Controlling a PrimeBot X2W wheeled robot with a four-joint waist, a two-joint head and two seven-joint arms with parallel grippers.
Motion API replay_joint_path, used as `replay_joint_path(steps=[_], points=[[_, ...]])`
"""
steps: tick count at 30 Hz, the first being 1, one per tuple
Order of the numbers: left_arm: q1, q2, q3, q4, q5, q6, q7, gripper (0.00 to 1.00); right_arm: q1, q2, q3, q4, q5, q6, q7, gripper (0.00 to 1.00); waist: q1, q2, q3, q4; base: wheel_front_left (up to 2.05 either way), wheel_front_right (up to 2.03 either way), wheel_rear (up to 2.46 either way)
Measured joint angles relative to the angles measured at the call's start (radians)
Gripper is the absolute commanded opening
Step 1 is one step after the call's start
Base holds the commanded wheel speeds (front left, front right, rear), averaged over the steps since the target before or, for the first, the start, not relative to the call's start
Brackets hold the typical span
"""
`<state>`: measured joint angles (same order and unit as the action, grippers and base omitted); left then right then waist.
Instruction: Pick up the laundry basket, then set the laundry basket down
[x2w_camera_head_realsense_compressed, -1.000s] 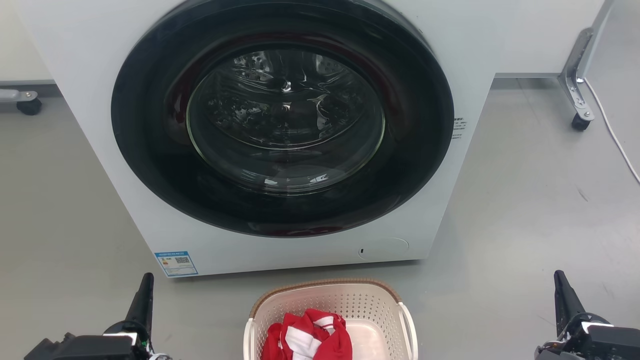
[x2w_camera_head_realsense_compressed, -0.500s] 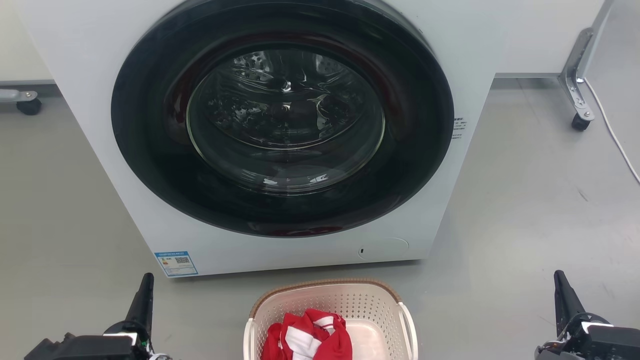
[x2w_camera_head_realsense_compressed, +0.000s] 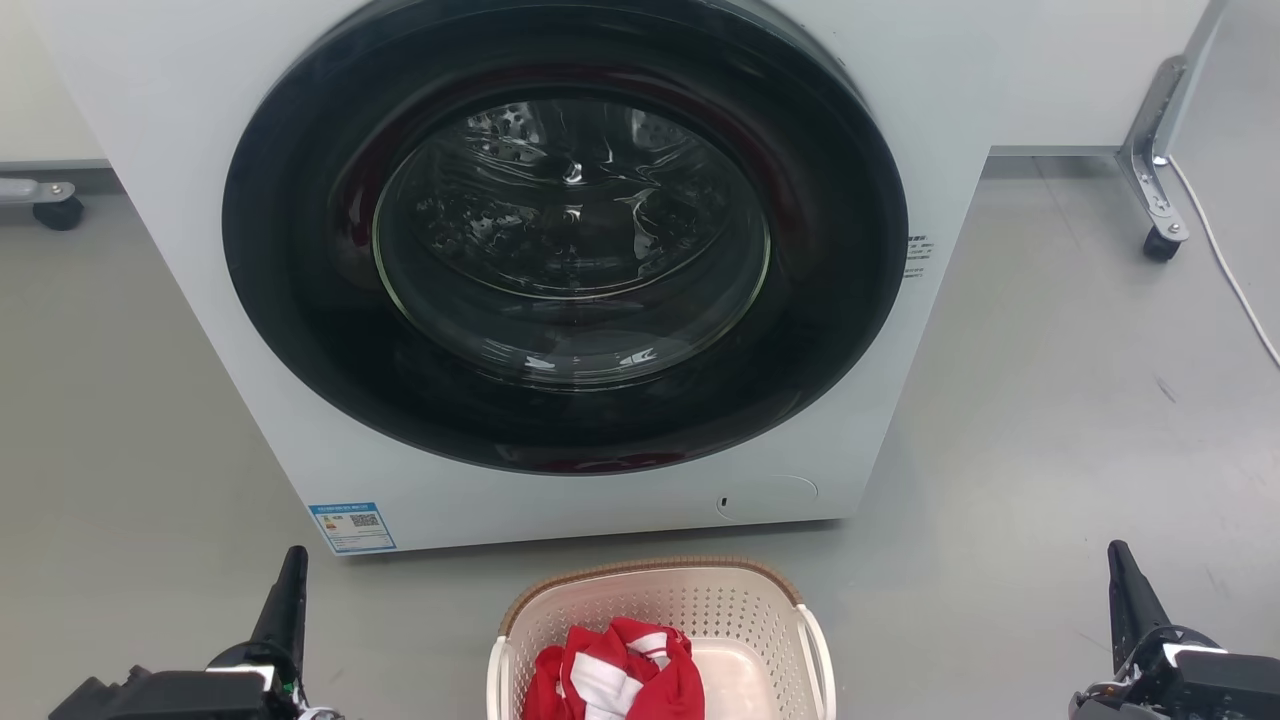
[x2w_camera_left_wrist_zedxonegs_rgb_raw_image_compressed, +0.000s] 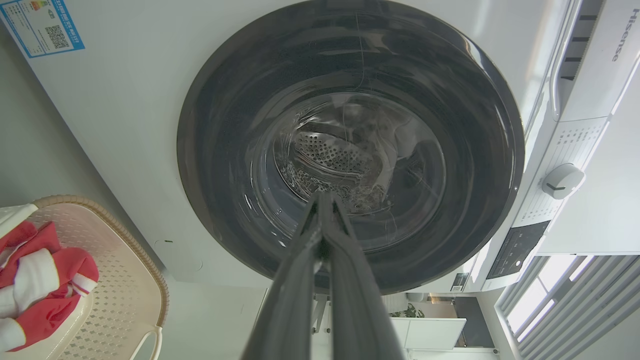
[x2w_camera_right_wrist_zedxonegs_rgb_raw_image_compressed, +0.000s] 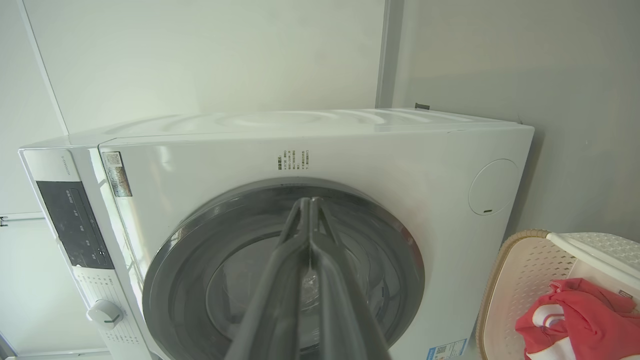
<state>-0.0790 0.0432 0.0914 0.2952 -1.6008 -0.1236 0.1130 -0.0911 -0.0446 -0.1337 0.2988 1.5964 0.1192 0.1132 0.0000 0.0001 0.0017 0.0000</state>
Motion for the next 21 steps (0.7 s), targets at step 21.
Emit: replay_joint_path(steps=[21], points=[[0.0, 0.0, 0.0, 0.0, 0.0, 0.0, 0.0, 0.0, 0.0, 0.0, 0.0, 0.0, 0.001, 0.0, 0.0, 0.0, 0.0, 0.0, 0.0, 0.0, 0.0, 0.0, 0.0]])
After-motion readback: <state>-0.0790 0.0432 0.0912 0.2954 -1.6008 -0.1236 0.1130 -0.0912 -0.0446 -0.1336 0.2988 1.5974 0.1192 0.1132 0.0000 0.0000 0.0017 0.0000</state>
